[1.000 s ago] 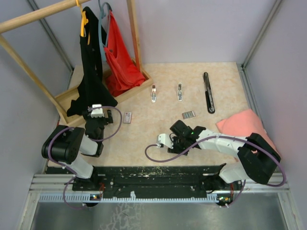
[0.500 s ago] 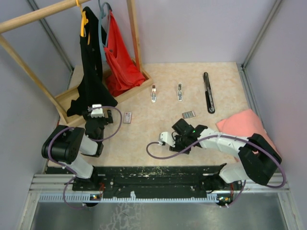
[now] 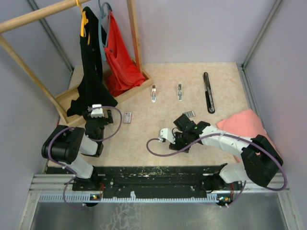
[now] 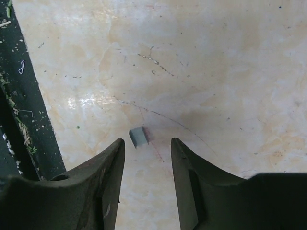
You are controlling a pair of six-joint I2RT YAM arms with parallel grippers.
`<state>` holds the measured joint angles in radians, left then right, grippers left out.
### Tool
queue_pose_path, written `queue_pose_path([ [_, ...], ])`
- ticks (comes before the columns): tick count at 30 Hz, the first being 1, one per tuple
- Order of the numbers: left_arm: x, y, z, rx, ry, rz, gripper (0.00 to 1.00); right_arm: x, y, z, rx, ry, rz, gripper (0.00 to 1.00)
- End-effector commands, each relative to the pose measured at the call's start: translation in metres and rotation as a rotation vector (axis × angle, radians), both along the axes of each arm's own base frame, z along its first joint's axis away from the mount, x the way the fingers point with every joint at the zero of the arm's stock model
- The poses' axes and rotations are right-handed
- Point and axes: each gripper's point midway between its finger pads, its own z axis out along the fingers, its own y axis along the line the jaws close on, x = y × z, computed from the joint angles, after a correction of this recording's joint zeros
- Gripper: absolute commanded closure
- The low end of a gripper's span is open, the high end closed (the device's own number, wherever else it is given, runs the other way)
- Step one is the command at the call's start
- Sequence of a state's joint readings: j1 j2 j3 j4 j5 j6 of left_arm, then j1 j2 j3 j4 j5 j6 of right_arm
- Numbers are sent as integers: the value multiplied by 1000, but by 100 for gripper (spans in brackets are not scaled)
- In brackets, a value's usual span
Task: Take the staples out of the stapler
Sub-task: Pick up the staple from the center of the board.
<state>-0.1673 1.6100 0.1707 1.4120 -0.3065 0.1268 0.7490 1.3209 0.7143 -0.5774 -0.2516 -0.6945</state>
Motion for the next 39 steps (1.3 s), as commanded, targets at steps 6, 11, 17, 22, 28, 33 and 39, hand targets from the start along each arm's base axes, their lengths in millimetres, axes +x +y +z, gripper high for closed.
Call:
queue_pose_path([
  [6, 5, 1, 9, -23, -36, 5, 0, 1, 12, 9, 71, -50, 173, 44],
  [11, 5, 0, 9, -23, -35, 4, 0, 1, 12, 1, 47, -35, 205, 44],
  [17, 5, 1, 9, -23, -35, 5, 0, 1, 6, -9, 19, -11, 224, 45],
  [22, 5, 1, 9, -23, -36, 5, 0, 7, 2, -14, -3, -18, 204, 50],
  [28, 5, 1, 9, -22, -35, 5, 0, 5, -3, -22, -25, 2, 209, 54],
  [33, 5, 1, 9, -22, -35, 5, 0, 5, -5, -25, -33, 0, 208, 61],
  [39, 5, 0, 9, -23, -36, 4, 0, 4, -4, -25, -29, 5, 204, 73],
])
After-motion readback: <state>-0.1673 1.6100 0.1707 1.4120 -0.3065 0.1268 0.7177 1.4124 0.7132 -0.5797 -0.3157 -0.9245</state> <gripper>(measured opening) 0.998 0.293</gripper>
